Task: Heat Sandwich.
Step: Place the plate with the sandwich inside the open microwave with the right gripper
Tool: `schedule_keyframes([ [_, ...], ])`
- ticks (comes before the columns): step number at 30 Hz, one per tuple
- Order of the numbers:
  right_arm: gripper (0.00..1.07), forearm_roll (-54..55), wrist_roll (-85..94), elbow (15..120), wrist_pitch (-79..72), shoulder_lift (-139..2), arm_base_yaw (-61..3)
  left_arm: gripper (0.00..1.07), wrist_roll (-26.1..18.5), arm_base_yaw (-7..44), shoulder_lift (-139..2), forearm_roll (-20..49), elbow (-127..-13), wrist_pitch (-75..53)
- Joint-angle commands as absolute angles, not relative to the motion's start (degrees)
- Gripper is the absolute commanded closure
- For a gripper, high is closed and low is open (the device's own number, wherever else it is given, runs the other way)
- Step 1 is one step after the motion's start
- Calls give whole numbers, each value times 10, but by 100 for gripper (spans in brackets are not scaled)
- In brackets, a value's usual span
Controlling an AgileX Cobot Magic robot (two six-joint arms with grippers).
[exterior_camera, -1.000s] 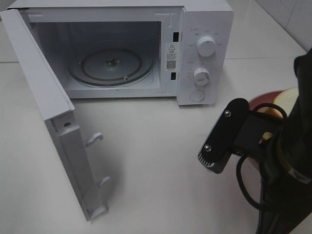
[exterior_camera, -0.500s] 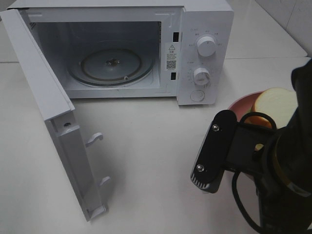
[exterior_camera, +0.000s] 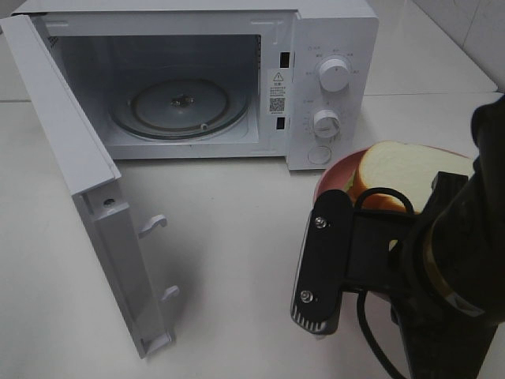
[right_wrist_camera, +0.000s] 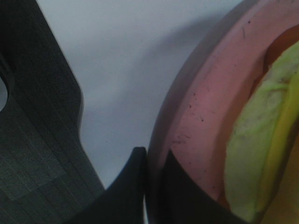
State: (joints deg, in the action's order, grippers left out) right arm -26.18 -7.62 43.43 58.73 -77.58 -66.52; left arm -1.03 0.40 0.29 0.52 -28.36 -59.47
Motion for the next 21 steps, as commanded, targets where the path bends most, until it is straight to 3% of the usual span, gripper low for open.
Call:
schedule_keyframes([
  [1, 105, -281, -43, 432, 572, -771, -669, 9, -9, 2, 18, 6, -283, -592],
  [21, 104, -281, 118, 432, 486, -771, -669, 9, -9, 2, 18, 6, -283, -592],
])
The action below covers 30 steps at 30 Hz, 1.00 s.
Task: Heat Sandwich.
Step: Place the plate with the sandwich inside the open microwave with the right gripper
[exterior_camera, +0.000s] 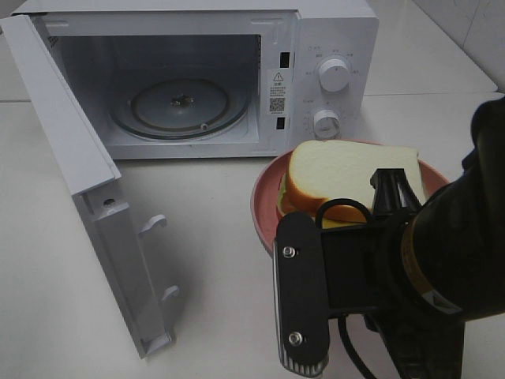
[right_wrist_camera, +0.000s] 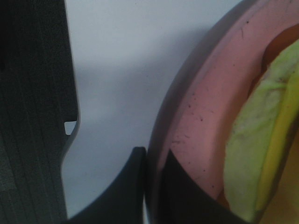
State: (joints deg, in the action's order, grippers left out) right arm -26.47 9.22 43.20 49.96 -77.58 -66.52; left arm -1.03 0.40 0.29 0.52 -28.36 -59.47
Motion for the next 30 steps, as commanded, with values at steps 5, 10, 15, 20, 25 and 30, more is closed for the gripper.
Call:
schedule_keyframes([
  [5, 103, -282, 168, 432, 480, -771, -669, 9, -9, 2, 18, 6, -283, -592],
  [10, 103, -282, 178, 432, 457, -771, -669, 9, -9, 2, 18, 6, -283, -592],
  [15, 107, -304, 215, 432, 436, -771, -666, 9, -9, 2, 18, 6, -283, -592],
  [20, 107, -305, 252, 432, 421, -771, -642, 9, -9, 2, 18, 6, -283, -592],
  [25, 107, -305, 311, 432, 405, -771, -603, 9, -9, 2, 18, 6, -283, -592],
  [30, 107, -289, 388, 432, 367, -771, -570, 9, -9, 2, 18, 6, -283, -592],
])
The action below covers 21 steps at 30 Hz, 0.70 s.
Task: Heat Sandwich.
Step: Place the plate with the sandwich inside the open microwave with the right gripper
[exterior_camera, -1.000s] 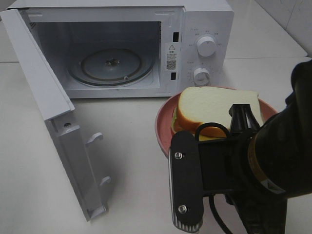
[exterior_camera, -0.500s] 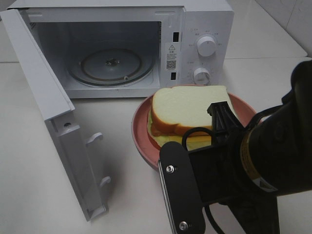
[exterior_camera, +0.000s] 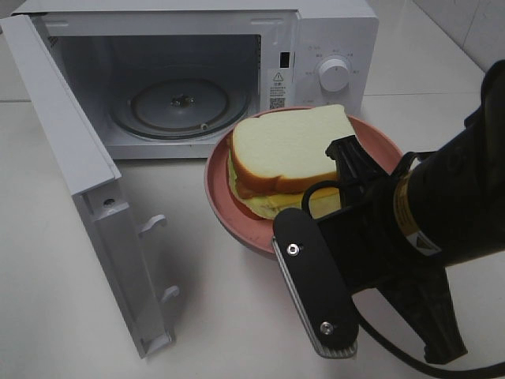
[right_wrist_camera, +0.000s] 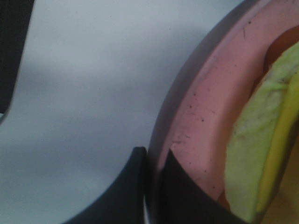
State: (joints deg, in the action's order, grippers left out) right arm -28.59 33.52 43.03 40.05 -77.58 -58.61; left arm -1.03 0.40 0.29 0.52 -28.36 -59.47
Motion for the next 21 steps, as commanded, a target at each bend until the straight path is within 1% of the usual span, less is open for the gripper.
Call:
schedule_keyframes([
  [1, 107, -273, 420, 432, 354, -771, -559, 9, -9, 2, 18, 6, -283, -592],
  [8, 107, -219, 517, 432, 330, -772, -519, 9, -9, 2, 18, 6, -283, -592],
  [12, 107, -160, 628, 432, 319, -774, -481, 9, -9, 2, 18, 6, -283, -592],
  [17, 107, -134, 676, 432, 316, -774, -465, 9, -9, 2, 18, 6, -283, -592],
  [21, 107, -91, 745, 432, 316, -774, -439, 9, -9, 2, 18, 6, -283, -592],
])
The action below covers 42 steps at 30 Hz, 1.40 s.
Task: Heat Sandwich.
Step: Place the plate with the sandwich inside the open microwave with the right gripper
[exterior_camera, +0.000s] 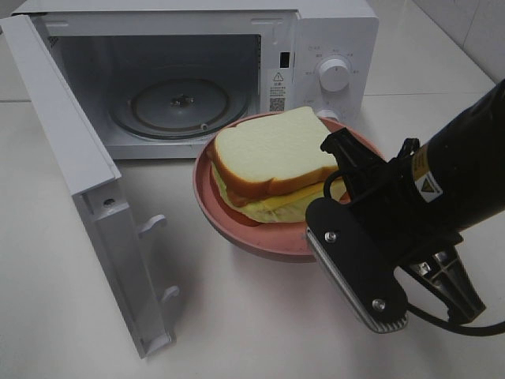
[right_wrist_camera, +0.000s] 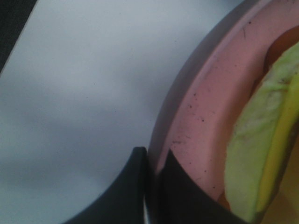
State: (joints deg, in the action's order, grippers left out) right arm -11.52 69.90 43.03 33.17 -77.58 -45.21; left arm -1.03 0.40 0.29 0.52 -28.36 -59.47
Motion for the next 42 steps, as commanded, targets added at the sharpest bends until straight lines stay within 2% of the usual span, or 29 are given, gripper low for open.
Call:
schedule_keyframes([
  [1, 107, -80, 761, 432, 316, -774, -434, 9, -9, 2, 18, 6, -283, -592],
  [15, 107, -66, 808, 438, 288, -810, -426, 9, -9, 2, 18, 6, -283, -592],
  [42, 107, -19, 834, 557, 276, -936, -426, 9, -9, 2, 18, 6, -283, -592],
])
